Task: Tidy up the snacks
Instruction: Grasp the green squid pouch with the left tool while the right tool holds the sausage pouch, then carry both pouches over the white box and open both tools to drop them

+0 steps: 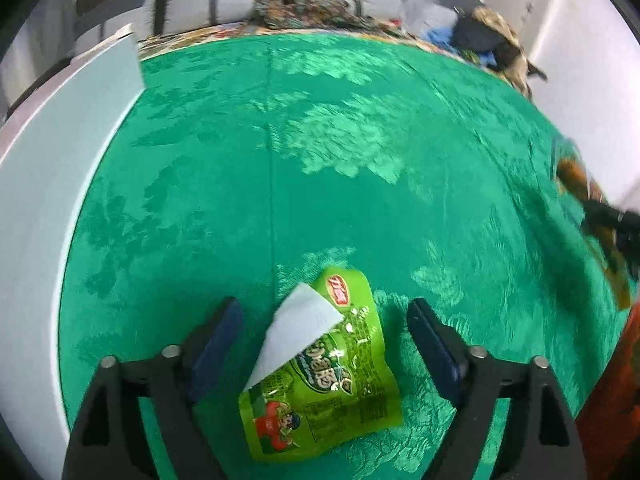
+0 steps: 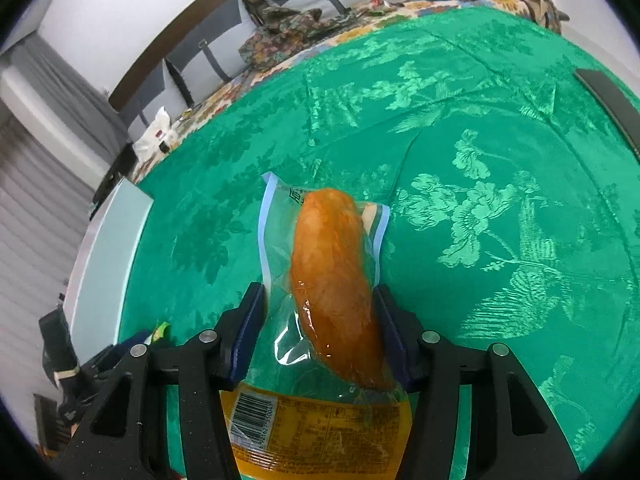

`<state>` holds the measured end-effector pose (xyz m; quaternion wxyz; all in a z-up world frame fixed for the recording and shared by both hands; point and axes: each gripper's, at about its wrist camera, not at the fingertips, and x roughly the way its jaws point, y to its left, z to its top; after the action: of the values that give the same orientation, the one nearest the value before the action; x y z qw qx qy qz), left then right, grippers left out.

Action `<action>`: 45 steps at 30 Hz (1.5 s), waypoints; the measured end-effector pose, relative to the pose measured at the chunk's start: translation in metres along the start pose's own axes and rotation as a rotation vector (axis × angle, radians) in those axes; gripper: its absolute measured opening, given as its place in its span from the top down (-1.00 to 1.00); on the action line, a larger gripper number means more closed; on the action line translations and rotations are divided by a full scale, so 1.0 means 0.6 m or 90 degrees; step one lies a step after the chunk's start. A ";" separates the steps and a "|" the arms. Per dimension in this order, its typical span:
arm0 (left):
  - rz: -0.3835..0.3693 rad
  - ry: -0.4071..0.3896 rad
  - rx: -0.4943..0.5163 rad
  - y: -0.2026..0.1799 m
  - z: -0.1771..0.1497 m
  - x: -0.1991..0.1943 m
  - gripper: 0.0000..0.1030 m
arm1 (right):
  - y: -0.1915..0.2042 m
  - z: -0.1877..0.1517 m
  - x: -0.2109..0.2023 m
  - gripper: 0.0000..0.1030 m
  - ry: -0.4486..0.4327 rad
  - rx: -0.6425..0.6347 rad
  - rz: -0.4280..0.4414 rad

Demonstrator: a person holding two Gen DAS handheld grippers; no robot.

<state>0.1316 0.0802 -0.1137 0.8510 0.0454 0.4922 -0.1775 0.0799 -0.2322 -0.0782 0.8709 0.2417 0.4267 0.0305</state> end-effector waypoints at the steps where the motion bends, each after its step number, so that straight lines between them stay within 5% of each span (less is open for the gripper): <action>1: 0.022 0.007 0.023 -0.010 -0.002 0.003 -0.56 | -0.001 -0.003 -0.003 -0.11 -0.001 -0.002 0.000; 3: 0.029 -0.005 0.029 -0.015 -0.005 -0.003 -0.07 | -0.001 -0.007 -0.005 -0.11 -0.001 0.000 0.002; 22: 0.040 -0.024 -0.016 -0.007 -0.005 -0.029 -0.04 | 0.011 -0.011 -0.016 -0.11 0.000 0.008 0.021; 27: -0.043 -0.077 -0.103 0.028 0.023 -0.103 -0.04 | 0.040 -0.007 -0.013 -0.11 0.016 0.005 0.039; 30: -0.104 -0.138 -0.185 0.091 0.048 -0.188 -0.04 | 0.103 0.017 -0.016 -0.11 0.018 -0.021 0.085; 33: -0.094 -0.204 -0.232 0.176 0.066 -0.284 -0.04 | 0.215 0.054 -0.018 -0.11 0.016 -0.074 0.155; 38: 0.062 -0.235 -0.270 0.340 0.052 -0.388 -0.05 | 0.477 0.079 -0.006 -0.12 0.031 -0.215 0.287; 43: 0.205 -0.172 -0.314 0.463 -0.004 -0.377 -0.07 | 0.694 0.023 0.047 -0.19 0.068 -0.334 0.341; 45: 0.237 -0.151 -0.327 0.486 -0.029 -0.363 -0.28 | 0.748 -0.010 0.079 -0.38 0.074 -0.365 0.338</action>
<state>0.1200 0.4123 0.0350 0.9036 -0.1026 0.4020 0.1066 0.1744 0.1781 0.0848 0.8392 0.0886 0.3720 0.3866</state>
